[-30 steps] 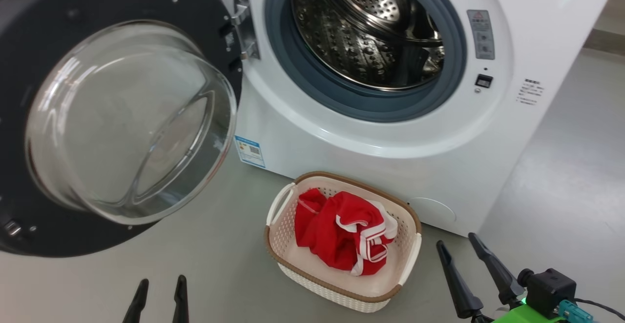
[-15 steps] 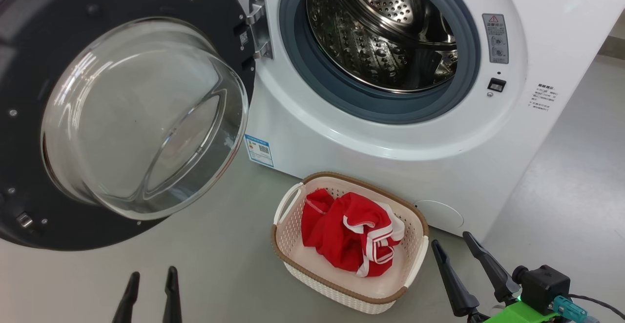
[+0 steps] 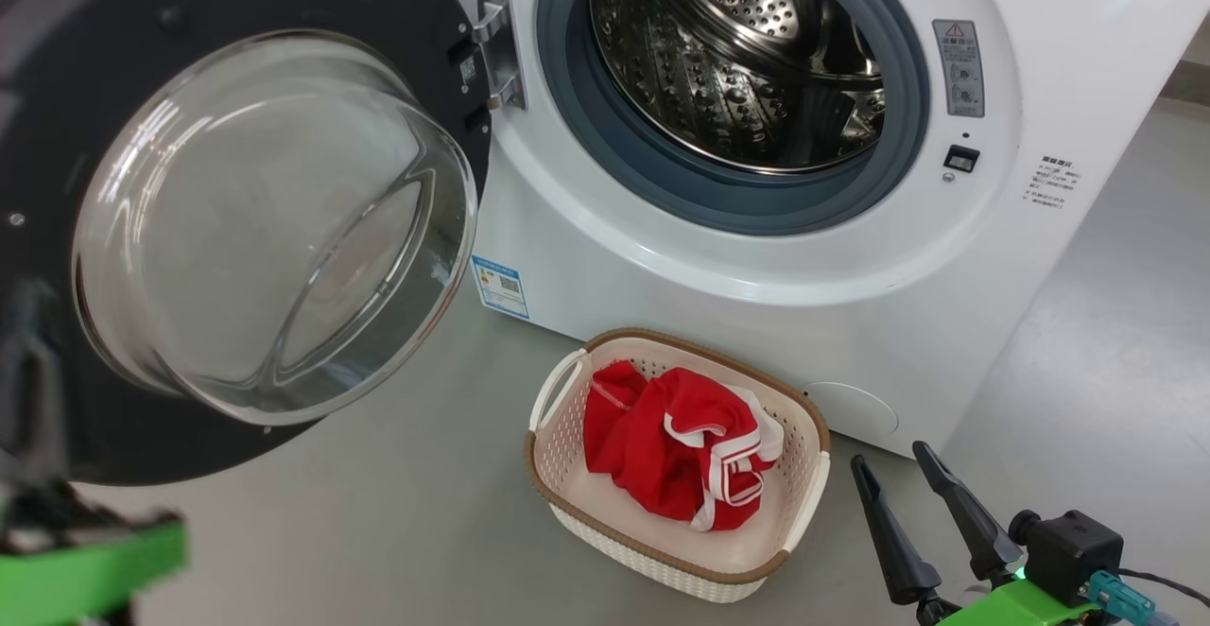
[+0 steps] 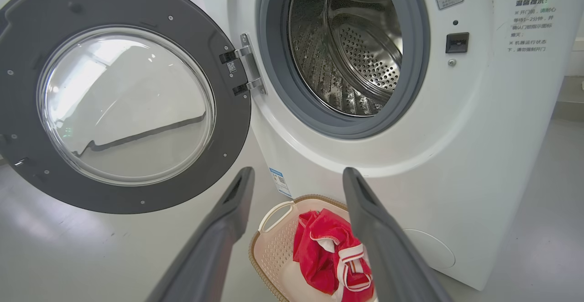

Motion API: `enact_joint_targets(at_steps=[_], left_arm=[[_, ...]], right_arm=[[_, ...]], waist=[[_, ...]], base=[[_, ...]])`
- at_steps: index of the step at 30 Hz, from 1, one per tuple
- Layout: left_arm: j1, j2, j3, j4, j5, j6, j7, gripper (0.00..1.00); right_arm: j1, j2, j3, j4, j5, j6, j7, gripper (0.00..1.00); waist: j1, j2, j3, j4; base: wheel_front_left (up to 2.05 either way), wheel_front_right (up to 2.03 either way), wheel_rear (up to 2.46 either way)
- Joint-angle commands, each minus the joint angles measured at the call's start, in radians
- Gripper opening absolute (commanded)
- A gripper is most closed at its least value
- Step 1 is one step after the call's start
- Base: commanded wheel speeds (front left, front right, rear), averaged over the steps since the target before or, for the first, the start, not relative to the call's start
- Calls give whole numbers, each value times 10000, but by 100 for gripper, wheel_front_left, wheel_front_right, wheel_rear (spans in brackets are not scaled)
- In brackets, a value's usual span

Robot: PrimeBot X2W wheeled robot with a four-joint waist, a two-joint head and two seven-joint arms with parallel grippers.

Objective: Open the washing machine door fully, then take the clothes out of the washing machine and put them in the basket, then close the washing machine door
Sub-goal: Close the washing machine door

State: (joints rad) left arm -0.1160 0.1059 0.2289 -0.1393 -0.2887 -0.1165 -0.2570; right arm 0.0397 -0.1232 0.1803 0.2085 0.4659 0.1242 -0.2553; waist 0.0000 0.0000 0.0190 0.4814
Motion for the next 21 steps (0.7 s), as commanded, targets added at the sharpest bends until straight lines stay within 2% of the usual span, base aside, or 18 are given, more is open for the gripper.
enact_joint_targets(at_steps=[1,6,10,16,18,21], left_arm=[[-664,519,507,-297,28,-80,-47,0],[-2669,2180,825,431,-575,-135,-47,0],[-4084,3055,1418,1638,-1993,-138,-47,0],[-5872,4412,1826,4870,-4131,-140,323,0],[-6354,4828,1785,6073,-4574,-140,905,0],[-7149,5068,1939,7695,-5453,-140,1934,0]], right_arm=[[-89,-77,168,-284,-38,65,-65,100],[-28,37,-62,-400,-122,65,-65,100],[-64,37,-161,-468,-184,65,-65,100],[-159,-71,-292,-554,-236,65,-65,100],[-221,-114,-334,-586,-255,65,-65,100],[-289,-160,-413,-628,-288,65,-65,100]], waist=[[0,0,28,4],[0,0,131,-47],[0,0,336,-244],[0,0,688,-466],[0,0,817,-481],[0,0,1000,-453]], base=[[0,0,0],[0,0,0],[0,0,0],[0,0,0],[0,0,0],[0,0,0]])
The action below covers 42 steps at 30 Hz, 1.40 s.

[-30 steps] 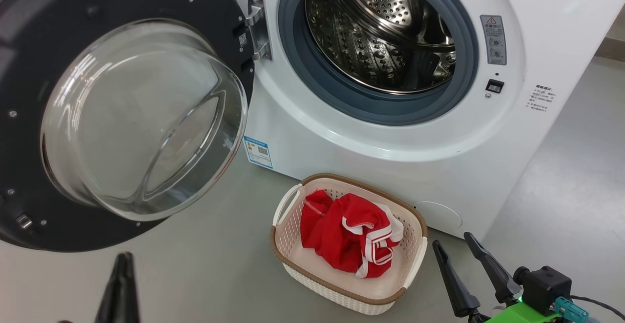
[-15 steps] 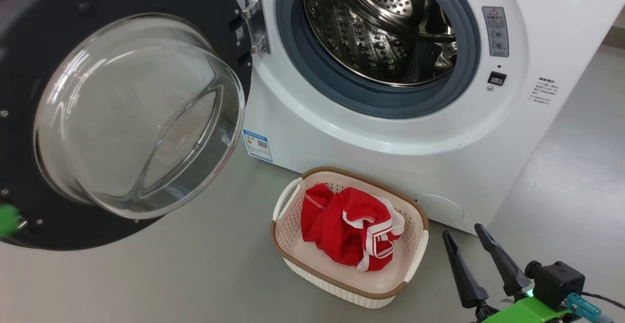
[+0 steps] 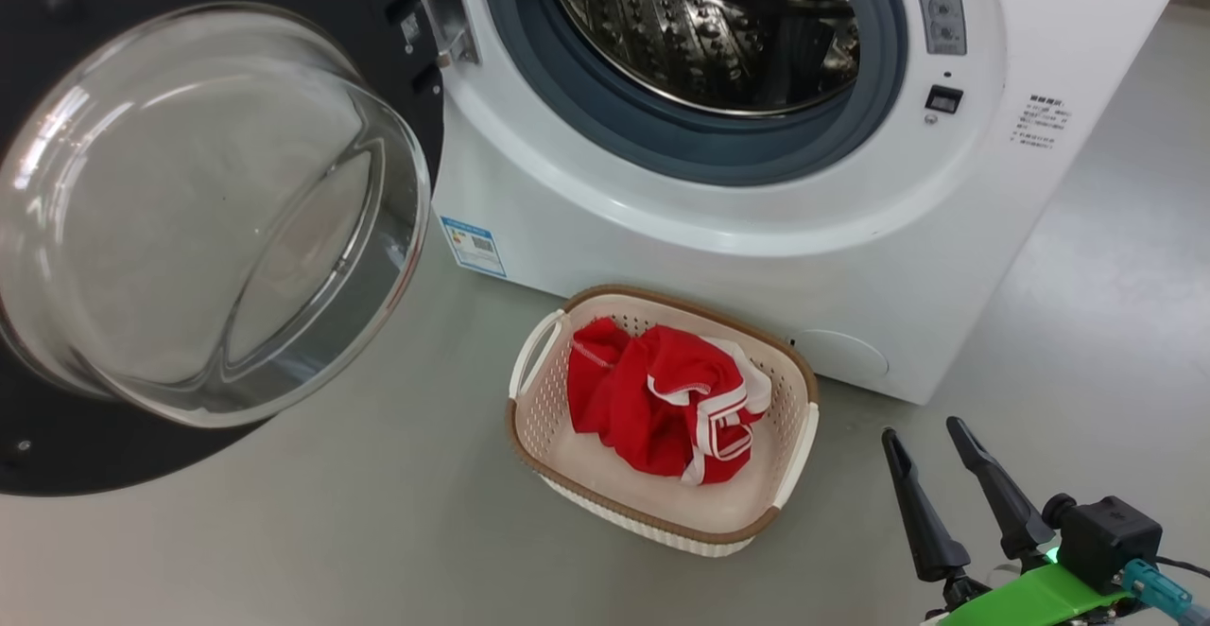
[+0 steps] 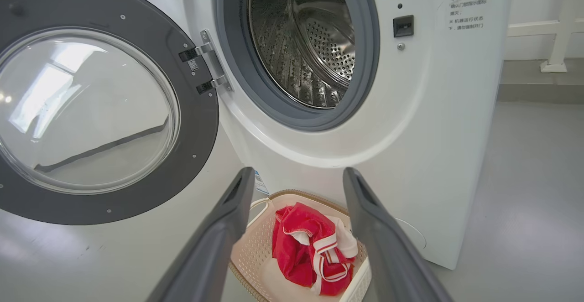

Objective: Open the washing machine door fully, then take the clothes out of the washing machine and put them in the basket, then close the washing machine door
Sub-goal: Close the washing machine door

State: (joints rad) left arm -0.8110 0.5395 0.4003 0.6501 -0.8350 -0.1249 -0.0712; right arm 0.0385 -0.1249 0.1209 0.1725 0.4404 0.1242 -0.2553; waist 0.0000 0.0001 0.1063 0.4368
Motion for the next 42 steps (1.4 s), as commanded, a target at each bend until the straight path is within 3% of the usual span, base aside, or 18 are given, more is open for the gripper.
enact_joint_targets(at_steps=[1,9,20,25,42], left_arm=[[-418,815,218,300,-176,-54,474,0],[-1445,1370,55,3031,-1060,133,3521,0],[-1187,1507,-599,3891,-1377,4,6469,0],[-848,1351,-929,3346,-1667,-47,7462,0],[1430,1126,-2039,-922,-3584,-56,9837,0]], right_arm=[[-297,-148,160,-272,-44,65,-65,100],[-360,-162,166,-273,-68,65,-65,100],[-361,-241,168,-291,-50,65,-65,100],[-372,-220,155,-284,-50,65,-65,100],[-144,14,106,-271,-10,65,-65,100]], waist=[[0,-1,167,4],[0,-1,323,66],[0,-1,318,52],[0,-1,255,51],[0,-1,-247,127]], base=[[0,0,0],[0,0,0],[0,0,0],[0,0,0],[0,0,0]])
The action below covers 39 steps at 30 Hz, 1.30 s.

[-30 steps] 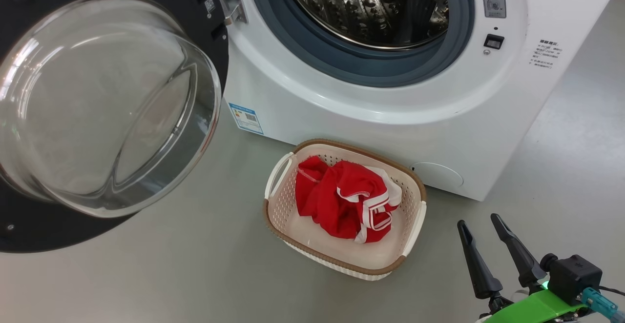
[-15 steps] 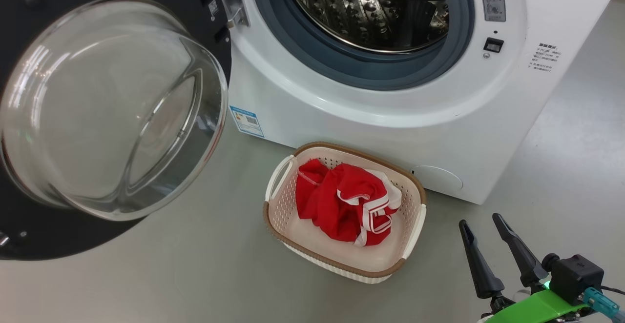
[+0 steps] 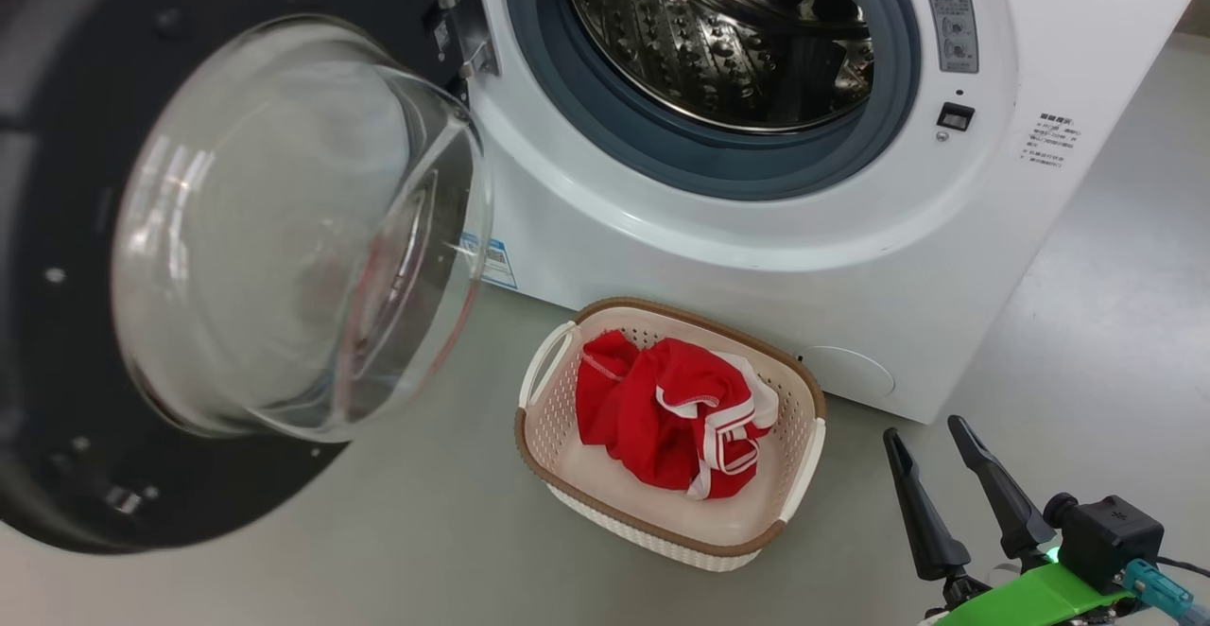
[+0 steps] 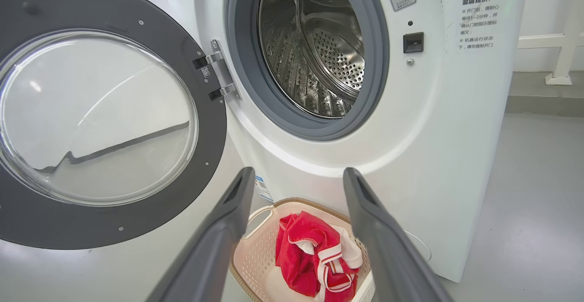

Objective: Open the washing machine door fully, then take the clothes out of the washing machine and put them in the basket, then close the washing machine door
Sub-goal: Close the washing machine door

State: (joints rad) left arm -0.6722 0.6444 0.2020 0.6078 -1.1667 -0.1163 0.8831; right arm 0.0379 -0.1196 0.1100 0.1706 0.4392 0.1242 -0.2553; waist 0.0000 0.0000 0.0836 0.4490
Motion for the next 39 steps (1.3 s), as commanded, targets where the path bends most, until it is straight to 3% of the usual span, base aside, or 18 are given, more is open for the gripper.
enact_joint_targets(at_steps=[1,13,23,32,39], left_arm=[[153,73,-102,-771,-447,-143,464,0],[1153,25,-664,-3267,-1557,-143,1129,0],[1588,-401,-1555,-5131,-2021,-143,887,0],[1373,-983,-2452,-6048,-2182,-143,258,0],[1377,-930,-2714,-5891,-1869,-143,-331,0]], right_arm=[[-139,-36,214,-258,-1,65,-65,100],[-135,12,209,-263,3,65,-65,100],[-192,15,258,-266,14,65,-65,100],[-297,18,267,-270,12,65,-65,100],[-309,53,271,-274,19,65,-65,100]], waist=[[0,0,-28,6],[0,0,-86,-112],[0,0,-52,-322],[0,0,40,-545],[0,0,28,-718]], base=[[0,0,0],[0,0,0],[0,0,0],[0,0,0],[0,0,0]])
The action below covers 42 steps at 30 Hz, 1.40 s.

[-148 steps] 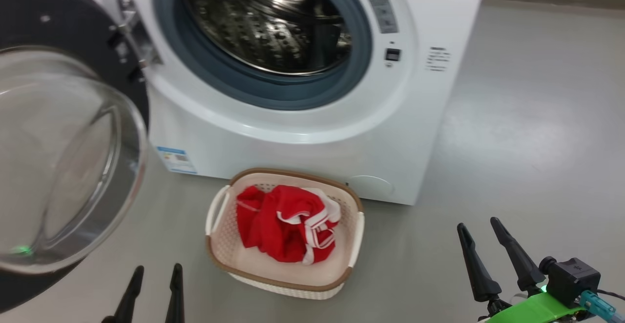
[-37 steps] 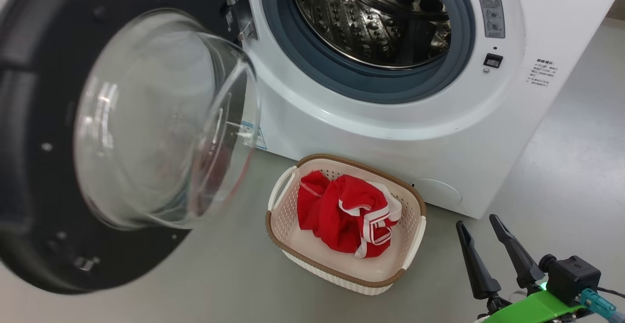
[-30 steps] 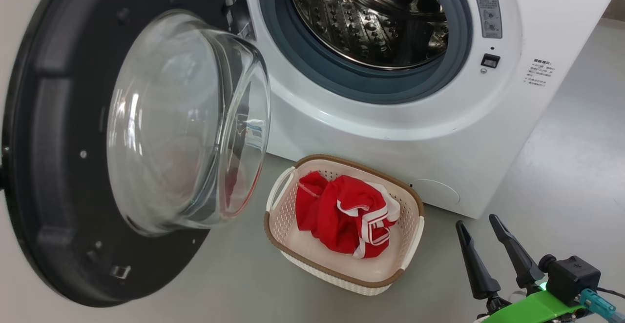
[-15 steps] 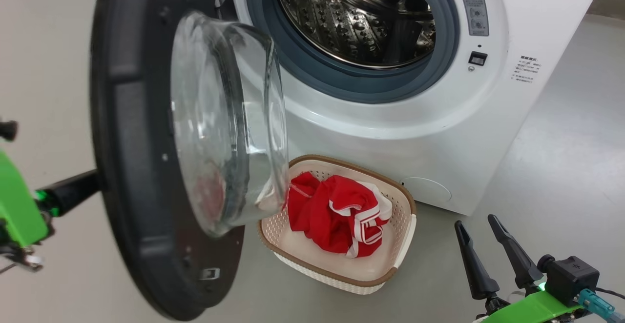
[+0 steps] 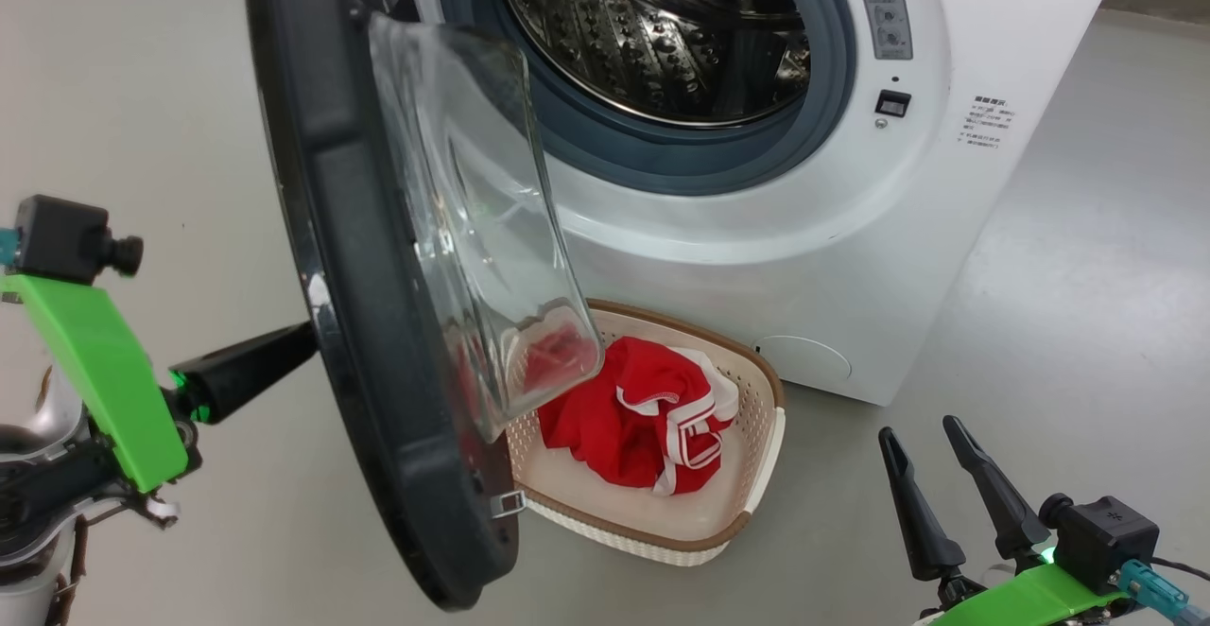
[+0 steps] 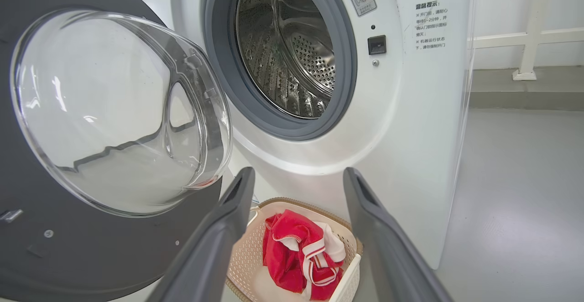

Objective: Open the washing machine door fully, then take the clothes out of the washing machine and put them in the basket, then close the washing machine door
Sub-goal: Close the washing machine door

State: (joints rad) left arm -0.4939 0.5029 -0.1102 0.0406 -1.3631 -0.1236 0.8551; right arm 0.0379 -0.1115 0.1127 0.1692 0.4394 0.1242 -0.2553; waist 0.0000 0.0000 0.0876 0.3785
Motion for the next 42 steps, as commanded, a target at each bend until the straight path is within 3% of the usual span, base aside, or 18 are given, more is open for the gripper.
enact_joint_targets(at_steps=[1,12,14,21,25,26,28,30,31,32,42], left_arm=[[-373,518,400,-152,129,-71,-125,0],[441,936,357,607,897,-71,-1558,0],[667,939,282,709,1073,-71,-1992,10],[1367,830,-20,1047,1231,-71,-3227,19],[1870,750,-160,1321,1149,-71,-4025,32],[1996,756,-218,1393,1168,-71,-4210,41],[2245,739,-287,1540,1161,-71,-4598,50],[2473,785,-409,1707,1277,-71,-4978,72],[2581,835,-501,1837,1433,-71,-5195,94],[2676,838,-593,1970,1530,-71,-5401,100],[3299,737,-1449,3008,2009,-71,-7497,100]], right_arm=[[-301,-23,243,-260,20,65,-65,100],[-193,45,255,-255,16,65,-65,100],[-170,47,263,-241,21,65,-65,100],[-44,44,321,-216,48,65,-65,100],[1,8,385,-185,72,65,-65,100],[6,3,397,-181,75,65,-65,100],[32,-7,415,-181,80,65,-65,100],[54,-15,423,-183,83,65,-65,100],[67,-19,434,-184,83,65,-65,100],[78,-25,448,-184,83,65,-65,100],[123,-102,507,-162,101,65,-65,100]], waist=[[0,0,-20,-27],[0,0,-229,70],[0,0,-308,126],[0,0,-586,303],[0,0,-744,395],[0,0,-773,413],[0,0,-840,462],[0,0,-883,506],[0,0,-901,521],[0,0,-920,536],[0,0,-984,609]], base=[[0,0,0],[0,0,0],[0,0,0],[0,0,0],[0,0,0],[0,0,0],[0,0,0],[0,0,0],[0,0,0],[0,0,0],[0,0,0]])
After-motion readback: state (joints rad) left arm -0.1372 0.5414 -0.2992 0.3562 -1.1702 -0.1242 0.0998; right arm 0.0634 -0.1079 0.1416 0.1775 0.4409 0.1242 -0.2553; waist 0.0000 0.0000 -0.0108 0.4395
